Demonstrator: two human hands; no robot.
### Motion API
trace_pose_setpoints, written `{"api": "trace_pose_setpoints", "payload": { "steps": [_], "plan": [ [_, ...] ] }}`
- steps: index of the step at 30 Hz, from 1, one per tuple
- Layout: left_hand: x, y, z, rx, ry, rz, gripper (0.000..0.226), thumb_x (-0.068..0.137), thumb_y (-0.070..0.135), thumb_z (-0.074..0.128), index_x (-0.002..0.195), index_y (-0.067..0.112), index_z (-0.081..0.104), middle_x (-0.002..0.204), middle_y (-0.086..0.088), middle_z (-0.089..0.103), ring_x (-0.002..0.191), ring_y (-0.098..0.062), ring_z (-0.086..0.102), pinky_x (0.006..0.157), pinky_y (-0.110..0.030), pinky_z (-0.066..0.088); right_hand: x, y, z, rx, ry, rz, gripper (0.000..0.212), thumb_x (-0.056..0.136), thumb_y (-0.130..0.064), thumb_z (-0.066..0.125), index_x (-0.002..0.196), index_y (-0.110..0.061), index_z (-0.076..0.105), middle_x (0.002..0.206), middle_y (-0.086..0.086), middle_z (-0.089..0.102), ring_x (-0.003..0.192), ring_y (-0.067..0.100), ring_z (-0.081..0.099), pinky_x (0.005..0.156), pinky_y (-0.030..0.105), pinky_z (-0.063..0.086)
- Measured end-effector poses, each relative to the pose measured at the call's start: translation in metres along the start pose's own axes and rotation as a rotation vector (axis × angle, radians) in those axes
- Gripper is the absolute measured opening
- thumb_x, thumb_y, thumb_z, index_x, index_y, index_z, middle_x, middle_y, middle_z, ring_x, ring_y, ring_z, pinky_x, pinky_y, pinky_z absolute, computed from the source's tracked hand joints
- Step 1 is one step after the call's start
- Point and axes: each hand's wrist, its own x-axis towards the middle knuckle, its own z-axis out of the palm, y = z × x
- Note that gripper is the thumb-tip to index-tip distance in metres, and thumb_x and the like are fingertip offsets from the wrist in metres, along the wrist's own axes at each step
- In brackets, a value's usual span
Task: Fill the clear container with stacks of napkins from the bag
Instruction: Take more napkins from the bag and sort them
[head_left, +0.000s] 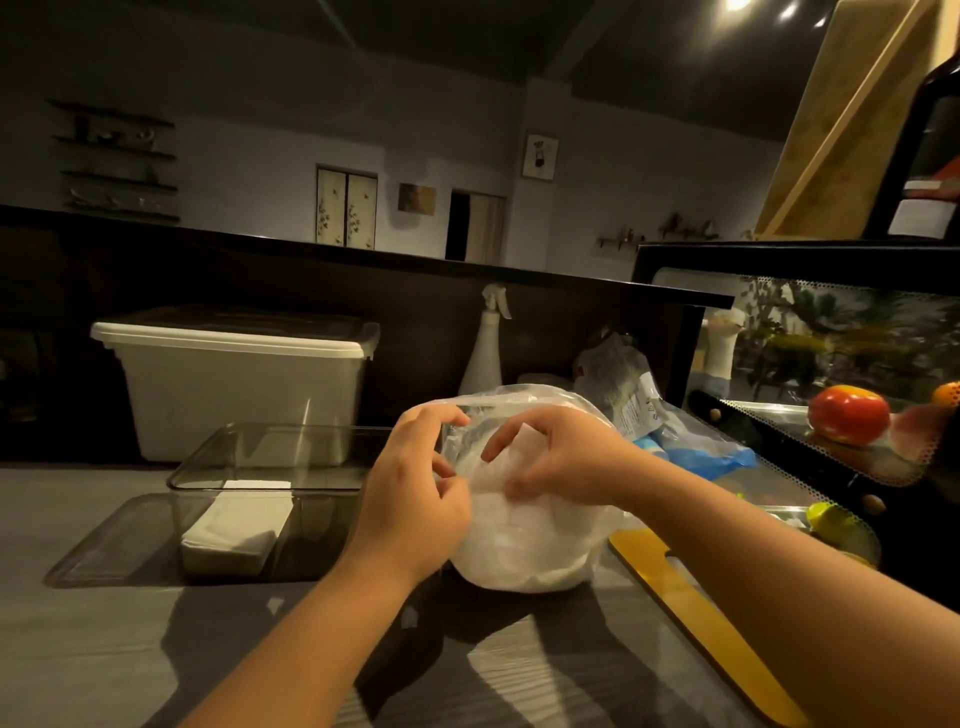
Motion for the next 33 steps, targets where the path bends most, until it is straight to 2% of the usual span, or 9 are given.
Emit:
{"api": "trace_pose_setpoints", "payload": {
  "steps": [5,7,10,15,18,20,23,27,33],
  "plan": [
    [0.007,0.006,-0.010,-0.193,0.167,-0.042,0.040,0.093,-0.002,0.053,0.103,0.036,0.056,0.096,0.010,0.063,0.074,-0.017,0.062,0.061,-0.033,0.058,-0.013,-0.009,-0.025,0.193,0.050,-0.161,0.033,0.074,-0.009,0.083,0.100,-0.028,0.077,0.098,-0.009,0.071,0.087,0.006,0.068,0.067,0.017,0.057],
    [0.011,0.011,-0.016,-0.276,0.179,-0.127,0.029,0.098,0.002,0.049,0.103,0.029,0.059,0.101,0.016,0.061,0.077,-0.014,0.063,0.063,-0.028,0.059,-0.012,-0.013,-0.030,0.286,0.081,-0.201,0.033,0.074,-0.005,0.084,0.099,-0.025,0.077,0.095,-0.006,0.073,0.086,0.008,0.070,0.069,0.020,0.059],
    [0.017,0.017,-0.027,-0.411,0.168,-0.236,0.021,0.103,0.015,0.044,0.103,0.022,0.063,0.100,0.005,0.065,0.083,-0.010,0.063,0.064,-0.021,0.055,-0.009,-0.018,-0.031,0.453,0.100,-0.256,0.033,0.073,-0.003,0.084,0.098,-0.024,0.078,0.099,0.000,0.073,0.090,0.020,0.072,0.076,0.036,0.063],
    [0.029,0.028,-0.056,-0.706,0.138,-0.416,0.041,0.105,0.041,0.034,0.102,0.018,0.066,0.091,-0.002,0.073,0.088,-0.025,0.067,0.065,-0.037,0.055,-0.004,-0.032,-0.020,0.781,0.138,-0.364,0.037,0.072,0.000,0.082,0.102,-0.019,0.076,0.104,0.005,0.072,0.097,0.031,0.070,0.079,0.046,0.062],
    [0.031,0.030,-0.065,-0.951,-0.015,-0.569,0.050,0.103,0.050,0.032,0.110,0.016,0.069,0.087,-0.008,0.076,0.079,-0.025,0.074,0.069,-0.043,0.062,0.001,-0.035,-0.003,0.965,0.172,-0.383,0.041,0.071,-0.001,0.081,0.106,-0.021,0.075,0.106,0.003,0.070,0.099,0.030,0.070,0.079,0.044,0.061],
    [0.028,0.025,-0.064,-1.050,-0.150,-0.626,0.062,0.098,0.061,0.032,0.112,0.017,0.073,0.102,-0.016,0.074,0.088,-0.033,0.073,0.082,-0.051,0.059,0.004,-0.029,0.014,1.040,0.204,-0.354,0.044,0.069,-0.005,0.083,0.108,-0.024,0.075,0.110,0.003,0.069,0.101,0.032,0.070,0.081,0.048,0.061],
    [0.019,0.011,-0.063,-1.023,-0.274,-0.621,0.076,0.087,0.075,0.028,0.112,0.022,0.075,0.114,-0.017,0.071,0.102,-0.034,0.070,0.086,-0.046,0.055,0.006,-0.013,0.045,0.996,0.225,-0.267,0.045,0.063,-0.015,0.087,0.104,-0.031,0.076,0.110,-0.005,0.069,0.103,0.026,0.069,0.080,0.046,0.062],
    [0.015,0.001,-0.064,-0.896,-0.386,-0.628,0.048,0.086,0.059,0.053,0.120,0.029,0.069,0.114,-0.012,0.072,0.104,-0.034,0.070,0.089,-0.050,0.056,0.004,0.003,0.073,0.867,0.127,-0.220,0.044,0.063,-0.020,0.088,0.101,-0.037,0.076,0.112,-0.017,0.065,0.101,0.010,0.067,0.080,0.036,0.061],
    [0.010,-0.008,-0.056,-0.792,-0.087,-0.694,0.015,0.095,0.032,0.060,0.107,0.026,0.065,0.082,-0.003,0.077,0.070,-0.024,0.075,0.058,-0.039,0.060,-0.003,0.006,0.082,0.745,0.106,-0.263,0.059,0.065,-0.022,0.090,0.114,-0.048,0.068,0.112,-0.024,0.062,0.105,0.010,0.064,0.084,0.033,0.060]
  ]
}}
